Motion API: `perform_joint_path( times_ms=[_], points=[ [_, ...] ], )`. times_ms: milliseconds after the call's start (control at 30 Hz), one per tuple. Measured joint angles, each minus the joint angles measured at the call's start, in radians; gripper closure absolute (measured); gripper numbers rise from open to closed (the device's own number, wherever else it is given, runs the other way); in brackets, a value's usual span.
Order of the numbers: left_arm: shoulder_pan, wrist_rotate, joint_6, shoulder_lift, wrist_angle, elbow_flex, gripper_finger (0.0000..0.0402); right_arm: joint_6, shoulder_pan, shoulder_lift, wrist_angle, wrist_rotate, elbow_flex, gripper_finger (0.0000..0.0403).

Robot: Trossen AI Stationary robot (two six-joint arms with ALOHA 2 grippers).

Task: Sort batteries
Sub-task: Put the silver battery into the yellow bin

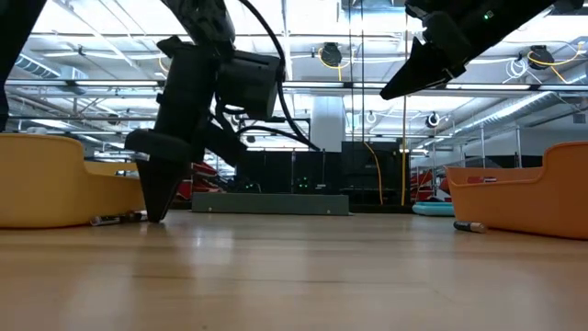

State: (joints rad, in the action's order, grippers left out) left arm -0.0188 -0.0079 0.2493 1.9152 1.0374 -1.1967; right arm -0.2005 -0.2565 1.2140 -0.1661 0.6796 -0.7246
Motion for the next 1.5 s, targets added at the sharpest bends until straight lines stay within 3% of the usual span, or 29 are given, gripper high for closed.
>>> perform_joint_path(
  times_ms=[133,233,433,700,1067,1500],
  points=[
    [-0.021,-0.006,0.003,0.0,0.067,-0.033,0.0288,-0.006,0.0,0.0,0.0,0.0,0.0,0.0282],
    [-0.041,-0.066,-0.013,0.0,0.15,-0.065,0.0288,-0.019,0.0,0.0,-0.001,0.0,0.0,0.0282],
    [-0.104,-0.126,-0.178,-0.001,0.178,-0.056,0.0284,-0.027,0.0,0.026,-0.001,-0.004,0.0,0.0282],
    [-0.132,-0.236,-0.209,-0.001,0.176,-0.041,0.0224,-0.024,0.001,0.119,0.034,-0.037,0.0,0.0282],
    [-0.132,-0.245,-0.365,-0.001,0.161,-0.04,0.0217,0.009,0.002,0.138,0.082,-0.052,0.001,0.0282],
    [-0.106,-0.206,-0.31,0.094,0.184,-0.043,0.0217,0.021,0.002,0.137,0.079,-0.053,0.001,0.0282]
  ],
)
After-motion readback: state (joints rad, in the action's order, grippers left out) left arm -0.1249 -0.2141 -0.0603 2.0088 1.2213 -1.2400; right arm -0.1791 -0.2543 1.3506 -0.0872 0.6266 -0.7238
